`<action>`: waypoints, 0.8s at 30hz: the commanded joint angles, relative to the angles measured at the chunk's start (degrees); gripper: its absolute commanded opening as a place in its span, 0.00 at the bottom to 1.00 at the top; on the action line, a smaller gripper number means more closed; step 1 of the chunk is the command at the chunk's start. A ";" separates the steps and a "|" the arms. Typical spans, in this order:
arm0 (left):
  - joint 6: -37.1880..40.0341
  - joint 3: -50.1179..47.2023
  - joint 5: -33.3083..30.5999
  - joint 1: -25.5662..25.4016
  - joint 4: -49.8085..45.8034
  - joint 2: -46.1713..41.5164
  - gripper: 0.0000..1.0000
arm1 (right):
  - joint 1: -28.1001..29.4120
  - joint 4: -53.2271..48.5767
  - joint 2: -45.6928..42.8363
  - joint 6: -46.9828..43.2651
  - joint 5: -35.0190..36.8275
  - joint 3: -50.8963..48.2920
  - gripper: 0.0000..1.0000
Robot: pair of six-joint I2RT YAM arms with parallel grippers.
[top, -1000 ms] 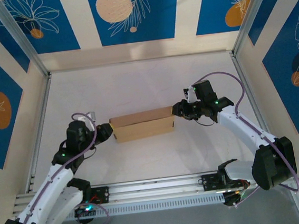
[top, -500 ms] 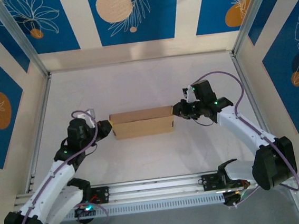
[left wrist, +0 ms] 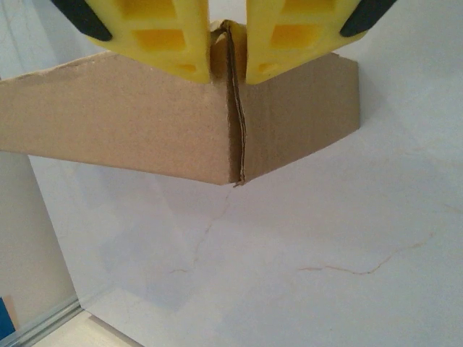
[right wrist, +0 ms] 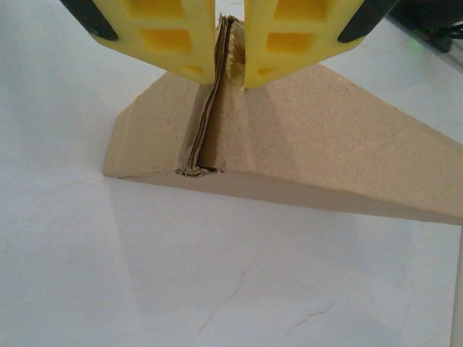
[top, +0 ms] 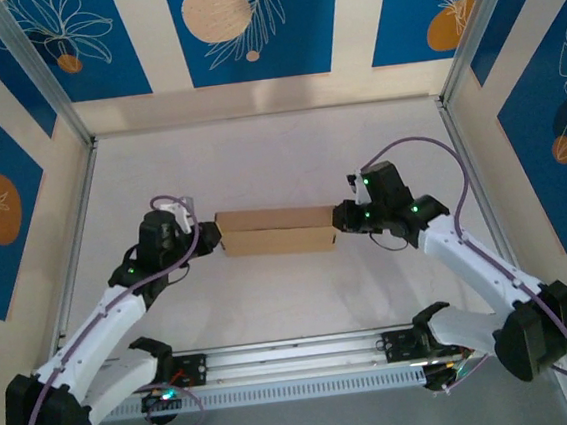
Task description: Fold the paper box
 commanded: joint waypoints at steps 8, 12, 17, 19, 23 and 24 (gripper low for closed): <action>-8.40 -7.55 -6.83 -9.82 -8.27 -7.78 0.23 | 13.08 -2.25 -12.14 4.91 18.35 -9.10 0.21; -11.39 -9.96 -7.42 -10.69 -9.03 -10.61 0.29 | 15.27 -0.61 -16.89 6.24 19.31 -12.42 0.25; -10.63 -9.30 -7.77 -10.86 -9.86 -11.16 0.51 | 15.80 -0.78 -18.80 6.87 18.57 -14.06 0.50; -9.27 -8.06 -7.80 -10.90 -9.95 -10.43 0.55 | 15.58 -1.63 -18.66 7.13 18.52 -13.80 0.53; -4.74 -4.76 -10.23 -10.75 -10.67 -7.08 0.63 | 10.37 -3.47 -14.55 7.33 12.71 -11.48 0.53; -3.70 -4.21 -11.42 -10.67 -10.49 -5.63 0.65 | 8.28 -3.50 -12.89 7.23 9.49 -10.97 0.53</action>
